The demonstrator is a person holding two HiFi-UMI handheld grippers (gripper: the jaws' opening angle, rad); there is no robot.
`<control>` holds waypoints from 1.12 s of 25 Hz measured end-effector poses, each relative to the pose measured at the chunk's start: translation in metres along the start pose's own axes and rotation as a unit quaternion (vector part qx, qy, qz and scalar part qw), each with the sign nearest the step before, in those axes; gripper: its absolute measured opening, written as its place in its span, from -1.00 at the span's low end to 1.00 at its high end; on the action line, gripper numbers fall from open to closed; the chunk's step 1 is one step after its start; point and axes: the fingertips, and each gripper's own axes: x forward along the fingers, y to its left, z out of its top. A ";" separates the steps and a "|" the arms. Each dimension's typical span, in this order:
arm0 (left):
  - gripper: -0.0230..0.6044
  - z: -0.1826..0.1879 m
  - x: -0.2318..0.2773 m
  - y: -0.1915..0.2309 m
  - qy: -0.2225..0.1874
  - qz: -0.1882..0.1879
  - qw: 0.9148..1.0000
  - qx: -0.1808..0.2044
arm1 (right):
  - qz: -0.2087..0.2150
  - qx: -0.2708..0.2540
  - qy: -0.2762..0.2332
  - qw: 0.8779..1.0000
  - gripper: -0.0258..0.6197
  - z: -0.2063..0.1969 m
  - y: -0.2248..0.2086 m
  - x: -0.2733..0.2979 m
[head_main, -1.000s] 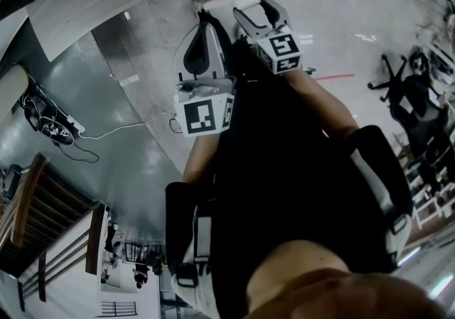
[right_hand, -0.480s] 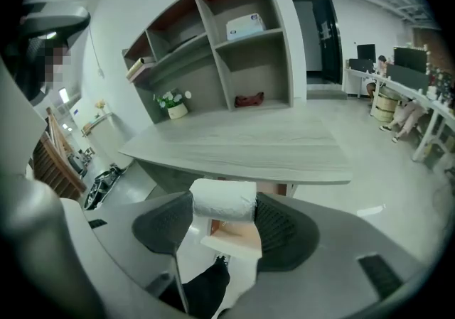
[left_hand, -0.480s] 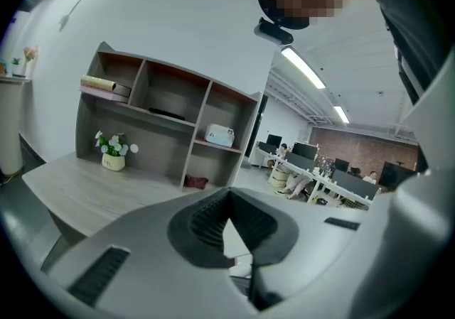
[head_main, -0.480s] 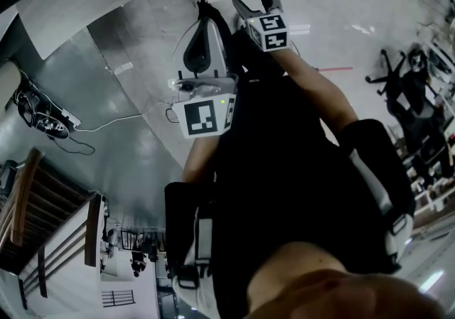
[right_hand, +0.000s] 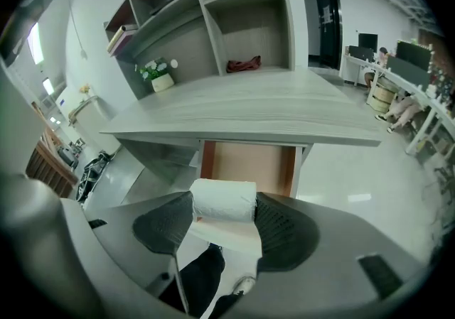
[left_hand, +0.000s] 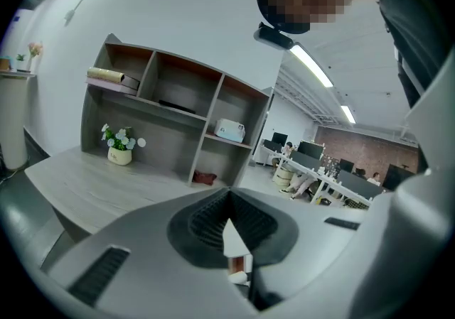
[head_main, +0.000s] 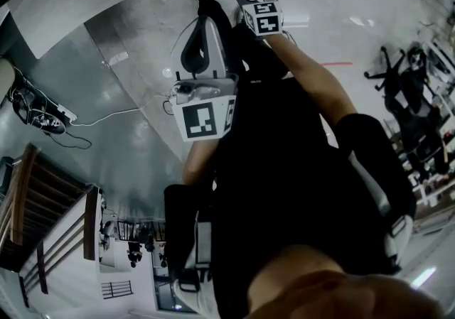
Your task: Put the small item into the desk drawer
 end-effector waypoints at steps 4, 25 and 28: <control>-0.96 -0.005 0.003 0.005 0.003 0.001 1.000 -0.003 | -0.008 0.004 0.018 1.000 -0.08 -0.011 -0.003 0.022; -0.96 -0.035 0.030 0.021 0.034 -0.009 0.999 -0.025 | -0.019 0.049 0.109 0.993 -0.08 -0.068 -0.013 0.113; -0.96 -0.037 0.032 0.022 0.036 -0.009 0.999 -0.027 | -0.027 0.040 0.121 0.992 -0.08 -0.070 -0.015 0.116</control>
